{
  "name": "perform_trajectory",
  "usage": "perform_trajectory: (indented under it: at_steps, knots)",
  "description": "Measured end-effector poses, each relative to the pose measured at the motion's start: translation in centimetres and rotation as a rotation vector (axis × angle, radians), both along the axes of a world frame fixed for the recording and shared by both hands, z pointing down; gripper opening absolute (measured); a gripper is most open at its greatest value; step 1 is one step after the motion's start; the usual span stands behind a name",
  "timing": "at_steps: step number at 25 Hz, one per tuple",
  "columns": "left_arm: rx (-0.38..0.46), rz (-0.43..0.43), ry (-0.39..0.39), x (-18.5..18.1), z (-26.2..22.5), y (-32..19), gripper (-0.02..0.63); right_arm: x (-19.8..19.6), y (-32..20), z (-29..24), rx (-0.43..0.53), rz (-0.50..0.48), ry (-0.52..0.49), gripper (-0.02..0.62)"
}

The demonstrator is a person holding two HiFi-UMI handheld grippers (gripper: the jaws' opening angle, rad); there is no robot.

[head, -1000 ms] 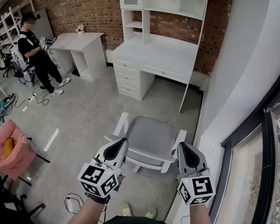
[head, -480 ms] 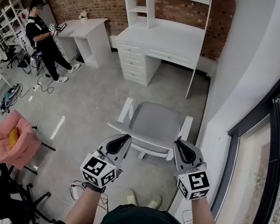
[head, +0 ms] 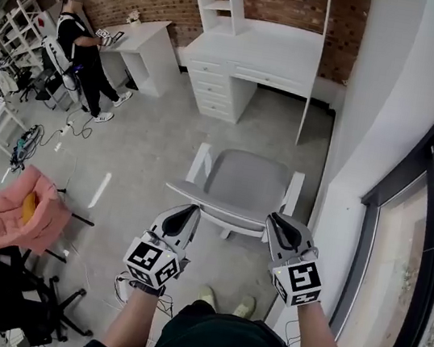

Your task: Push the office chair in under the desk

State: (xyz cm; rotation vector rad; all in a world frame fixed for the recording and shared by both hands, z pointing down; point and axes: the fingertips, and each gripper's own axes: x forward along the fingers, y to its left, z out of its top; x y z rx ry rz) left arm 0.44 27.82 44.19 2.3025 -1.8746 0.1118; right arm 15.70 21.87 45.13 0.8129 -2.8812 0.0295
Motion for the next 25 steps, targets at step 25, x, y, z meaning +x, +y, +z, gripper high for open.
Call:
perform_trajectory:
  at_steps: [25]
  knots:
    - [-0.320, 0.361, -0.502, -7.2, 15.9, -4.1, 0.158, -7.0, -1.9, 17.8, 0.006, -0.201, 0.542, 0.111]
